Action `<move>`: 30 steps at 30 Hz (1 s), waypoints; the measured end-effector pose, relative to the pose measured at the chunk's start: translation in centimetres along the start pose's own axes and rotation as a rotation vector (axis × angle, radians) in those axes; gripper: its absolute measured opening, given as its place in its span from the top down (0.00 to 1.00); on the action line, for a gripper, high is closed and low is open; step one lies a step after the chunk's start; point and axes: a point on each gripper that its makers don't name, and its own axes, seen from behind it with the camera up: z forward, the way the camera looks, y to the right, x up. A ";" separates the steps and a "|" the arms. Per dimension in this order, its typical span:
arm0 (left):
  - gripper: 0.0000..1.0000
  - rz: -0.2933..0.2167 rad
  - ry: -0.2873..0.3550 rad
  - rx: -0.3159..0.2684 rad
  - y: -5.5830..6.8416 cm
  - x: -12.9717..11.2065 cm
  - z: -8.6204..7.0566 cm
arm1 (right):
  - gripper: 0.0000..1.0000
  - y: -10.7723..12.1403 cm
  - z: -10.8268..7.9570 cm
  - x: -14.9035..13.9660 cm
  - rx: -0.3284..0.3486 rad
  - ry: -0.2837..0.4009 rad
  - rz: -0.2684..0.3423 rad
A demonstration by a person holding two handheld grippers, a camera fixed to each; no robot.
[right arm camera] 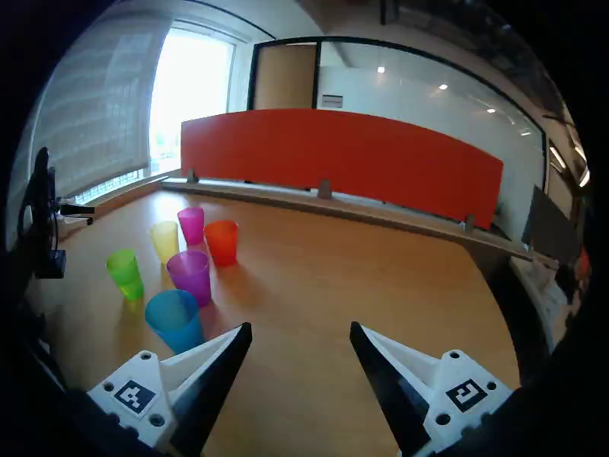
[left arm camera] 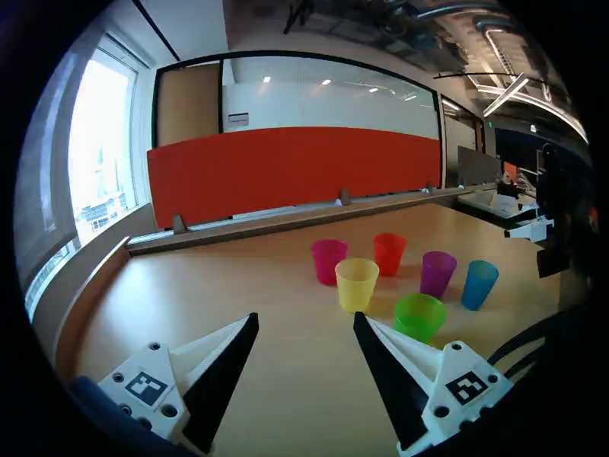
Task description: Pour water
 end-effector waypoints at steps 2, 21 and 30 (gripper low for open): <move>0.07 -0.009 0.014 0.016 -0.3 0.1 -0.1 | 0.00 0.4 -0.1 0.4 -0.019 0.022 0.002; 0.07 -0.099 0.155 0.118 -3.0 2.1 -1.5 | 0.00 2.2 0.2 4.2 -0.167 0.210 0.046; 0.07 -0.098 0.223 0.137 -3.6 3.5 -2.1 | 0.00 2.4 0.0 6.0 -0.235 0.300 0.052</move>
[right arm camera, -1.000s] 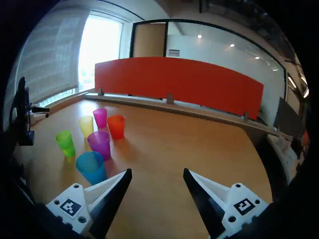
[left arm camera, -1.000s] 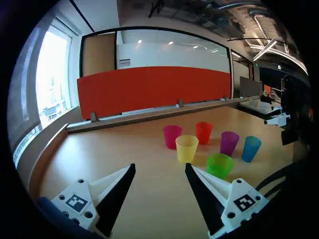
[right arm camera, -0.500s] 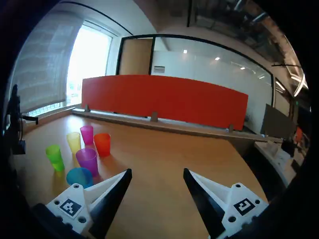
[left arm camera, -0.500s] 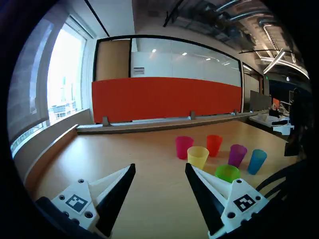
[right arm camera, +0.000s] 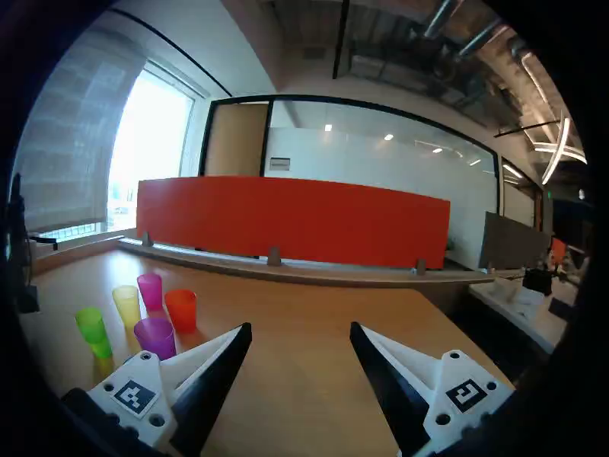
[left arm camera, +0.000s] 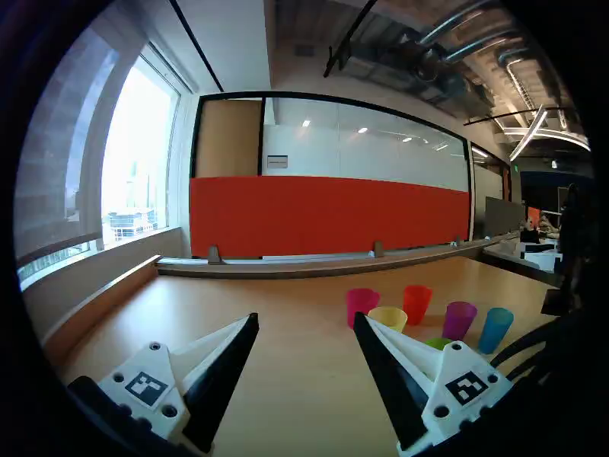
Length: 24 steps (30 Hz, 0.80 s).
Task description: Pour water
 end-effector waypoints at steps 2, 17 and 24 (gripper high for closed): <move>0.07 -0.002 0.017 0.007 -0.2 0.4 0.0 | 0.00 -0.1 0.1 0.3 -0.004 0.015 -0.002; 0.08 0.029 0.062 0.066 -0.7 1.0 0.4 | 0.00 -1.2 0.1 0.9 -0.050 0.071 0.061; 0.07 0.032 0.078 0.065 0.1 0.9 0.6 | 0.00 -1.7 0.1 1.0 -0.077 0.079 0.080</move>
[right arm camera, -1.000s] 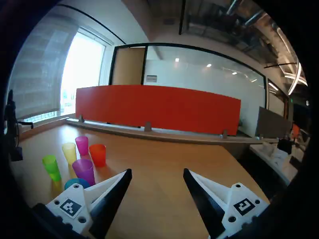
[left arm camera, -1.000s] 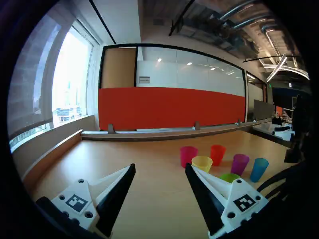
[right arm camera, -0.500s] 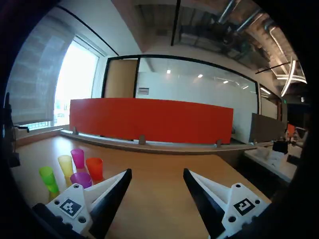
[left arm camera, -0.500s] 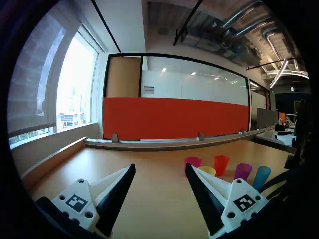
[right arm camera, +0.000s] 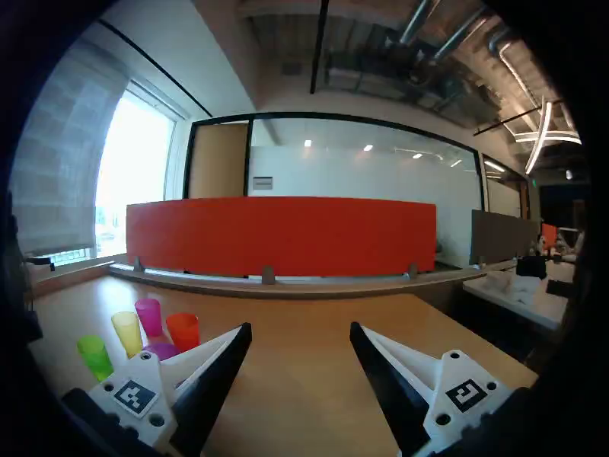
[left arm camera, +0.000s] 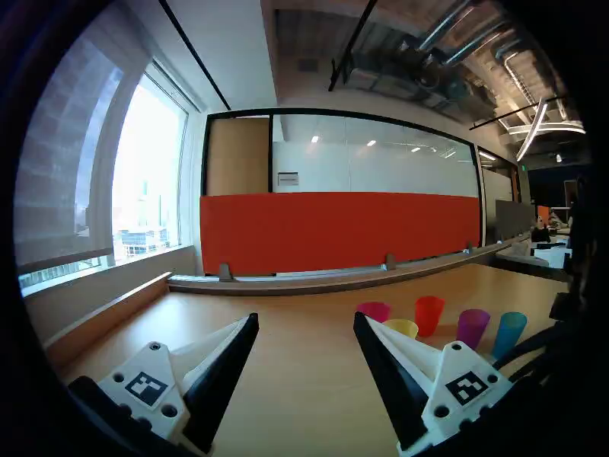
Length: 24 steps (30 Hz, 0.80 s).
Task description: Pour water
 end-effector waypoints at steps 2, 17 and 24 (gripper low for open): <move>0.07 -0.007 0.011 0.000 0.2 0.3 0.0 | 0.00 -0.2 0.0 0.2 -0.007 0.003 0.003; 0.07 -0.054 0.078 0.052 -1.0 1.0 -0.3 | 0.00 0.3 -0.2 2.3 -0.078 0.024 0.016; 0.08 -0.066 0.091 0.070 -1.4 0.1 -0.3 | 0.00 0.3 -0.6 2.5 -0.098 0.011 0.012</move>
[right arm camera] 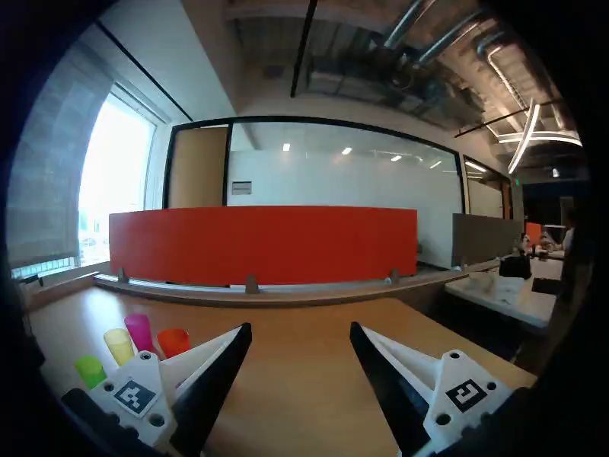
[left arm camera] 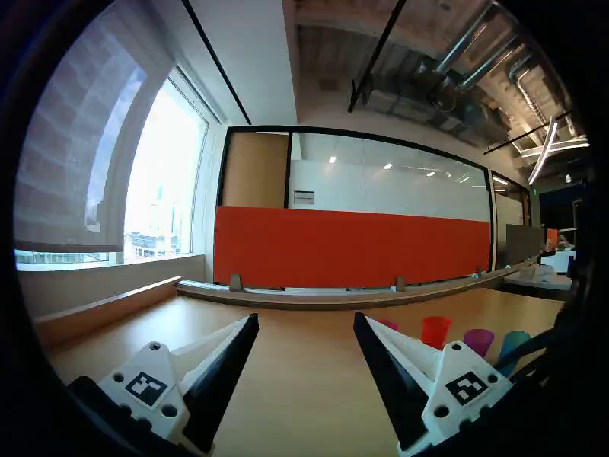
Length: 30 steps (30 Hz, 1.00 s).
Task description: Pour water
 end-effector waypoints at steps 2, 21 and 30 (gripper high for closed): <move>0.07 0.003 0.002 0.010 -0.2 -0.2 0.0 | 0.00 -0.2 0.0 0.0 0.000 0.003 0.000; 0.07 0.013 -0.004 0.049 -0.3 -3.5 0.1 | 0.00 -1.0 0.4 0.8 0.004 -0.002 0.007; 0.07 0.029 -0.009 0.061 -0.4 -4.3 0.3 | 0.00 -0.1 0.1 1.4 -0.011 0.007 0.020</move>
